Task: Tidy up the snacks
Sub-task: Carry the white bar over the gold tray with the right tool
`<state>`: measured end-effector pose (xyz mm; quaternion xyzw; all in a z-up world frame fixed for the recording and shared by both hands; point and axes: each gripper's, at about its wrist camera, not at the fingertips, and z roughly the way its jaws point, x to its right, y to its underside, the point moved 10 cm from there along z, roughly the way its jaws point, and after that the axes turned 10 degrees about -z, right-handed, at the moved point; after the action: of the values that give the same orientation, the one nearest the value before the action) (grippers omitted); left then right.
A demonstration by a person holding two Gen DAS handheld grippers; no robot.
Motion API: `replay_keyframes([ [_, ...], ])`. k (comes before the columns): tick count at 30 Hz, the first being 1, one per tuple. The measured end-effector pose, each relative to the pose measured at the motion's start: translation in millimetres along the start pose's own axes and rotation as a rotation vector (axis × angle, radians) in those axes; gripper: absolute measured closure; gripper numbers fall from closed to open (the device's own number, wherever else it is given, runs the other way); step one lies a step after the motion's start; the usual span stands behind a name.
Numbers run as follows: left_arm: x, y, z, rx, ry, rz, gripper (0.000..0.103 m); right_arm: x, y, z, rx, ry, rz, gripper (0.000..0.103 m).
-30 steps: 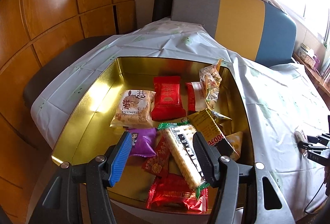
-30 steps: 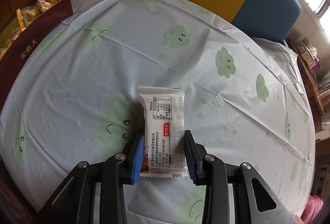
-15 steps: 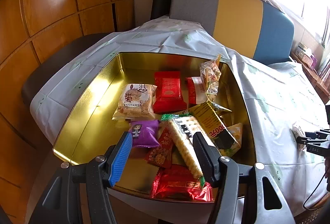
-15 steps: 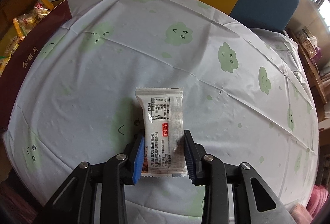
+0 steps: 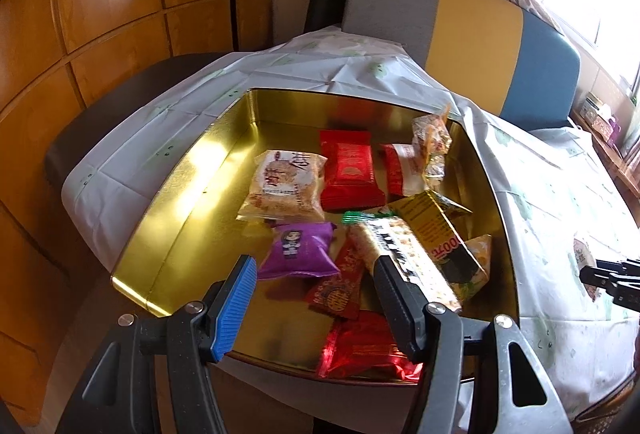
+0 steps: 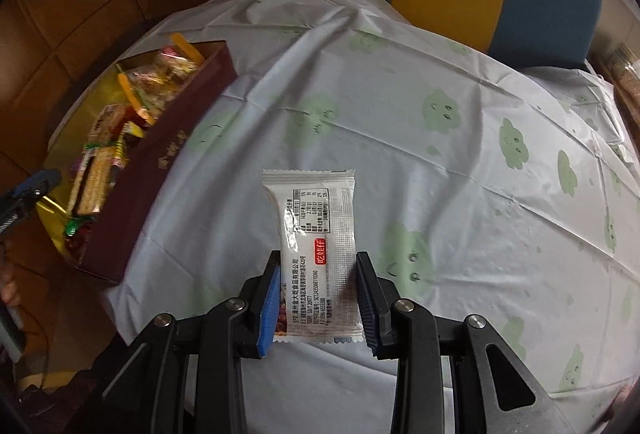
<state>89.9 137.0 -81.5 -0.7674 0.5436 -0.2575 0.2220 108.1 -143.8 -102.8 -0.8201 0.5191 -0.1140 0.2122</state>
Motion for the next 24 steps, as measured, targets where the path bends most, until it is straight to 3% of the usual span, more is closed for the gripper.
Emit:
replay_keyframes([
  [7, -23, -11, -5, 0.028, -0.024, -0.045, 0.041, -90, -53, -20, 0.104, -0.132, -0.149, 0.068],
  [13, -38, -17, -7, 0.041, -0.032, -0.078, 0.041, -153, -96, 4, 0.110, -0.211, -0.208, 0.068],
  [20, -47, -14, -3, 0.034, -0.025, -0.104, 0.041, -180, -125, 74, 0.051, -0.169, -0.195, 0.066],
  [22, -48, -14, -2, 0.027, -0.019, -0.110, 0.041, -181, -129, 78, 0.068, -0.165, -0.195, 0.065],
  [24, -48, -13, 0, 0.024, -0.018, -0.108, 0.041, -181, -128, 76, 0.075, -0.189, -0.187, 0.058],
])
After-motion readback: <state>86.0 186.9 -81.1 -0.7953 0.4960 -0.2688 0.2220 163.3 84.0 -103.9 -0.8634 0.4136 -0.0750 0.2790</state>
